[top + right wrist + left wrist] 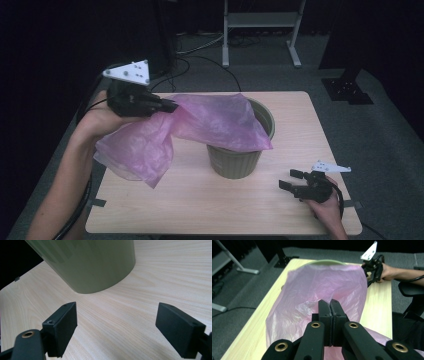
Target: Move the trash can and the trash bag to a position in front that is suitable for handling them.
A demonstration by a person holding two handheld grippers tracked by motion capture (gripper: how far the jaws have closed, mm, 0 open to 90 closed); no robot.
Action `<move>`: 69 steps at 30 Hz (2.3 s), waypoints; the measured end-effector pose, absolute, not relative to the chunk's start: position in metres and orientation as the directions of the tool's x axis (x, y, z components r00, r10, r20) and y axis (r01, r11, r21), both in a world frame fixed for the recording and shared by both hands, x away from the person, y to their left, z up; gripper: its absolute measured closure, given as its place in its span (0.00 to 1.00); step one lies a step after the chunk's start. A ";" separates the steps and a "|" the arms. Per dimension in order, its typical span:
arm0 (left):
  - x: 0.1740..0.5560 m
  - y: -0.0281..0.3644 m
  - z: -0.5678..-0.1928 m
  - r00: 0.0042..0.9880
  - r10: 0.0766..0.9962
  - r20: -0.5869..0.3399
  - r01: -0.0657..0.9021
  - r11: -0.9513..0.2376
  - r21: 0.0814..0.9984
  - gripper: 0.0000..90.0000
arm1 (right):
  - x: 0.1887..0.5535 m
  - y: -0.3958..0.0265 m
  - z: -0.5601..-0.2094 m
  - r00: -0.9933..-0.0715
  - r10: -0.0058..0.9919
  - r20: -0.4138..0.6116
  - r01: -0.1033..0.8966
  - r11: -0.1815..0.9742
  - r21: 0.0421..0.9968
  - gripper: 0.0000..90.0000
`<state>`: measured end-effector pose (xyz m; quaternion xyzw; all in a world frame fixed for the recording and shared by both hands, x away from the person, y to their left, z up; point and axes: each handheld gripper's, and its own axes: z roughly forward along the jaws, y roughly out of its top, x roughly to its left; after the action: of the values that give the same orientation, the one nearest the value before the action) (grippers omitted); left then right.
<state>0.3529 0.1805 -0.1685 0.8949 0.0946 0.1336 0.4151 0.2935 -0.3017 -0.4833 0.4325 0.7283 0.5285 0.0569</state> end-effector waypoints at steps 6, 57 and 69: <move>0.369 0.159 -0.180 0.952 0.269 0.145 0.083 -0.682 0.727 0.99 | 0.291 -0.307 -0.481 -0.619 0.695 0.366 0.561 0.065 0.825 0.18; 0.409 0.139 -0.184 0.824 0.480 0.299 0.220 -0.759 0.613 0.99 | 0.289 -0.293 -0.399 -0.750 0.596 0.288 0.377 0.028 0.926 0.27; 0.413 0.142 -0.187 0.845 0.481 0.232 0.222 -0.712 0.666 0.99 | 0.315 -0.220 -0.282 -0.892 0.431 0.134 0.240 0.202 0.950 0.54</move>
<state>0.4128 0.1424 -0.1865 0.9036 0.1945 0.1987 0.3259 0.3152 -0.2198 -0.2817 0.2175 0.7710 0.5932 0.0806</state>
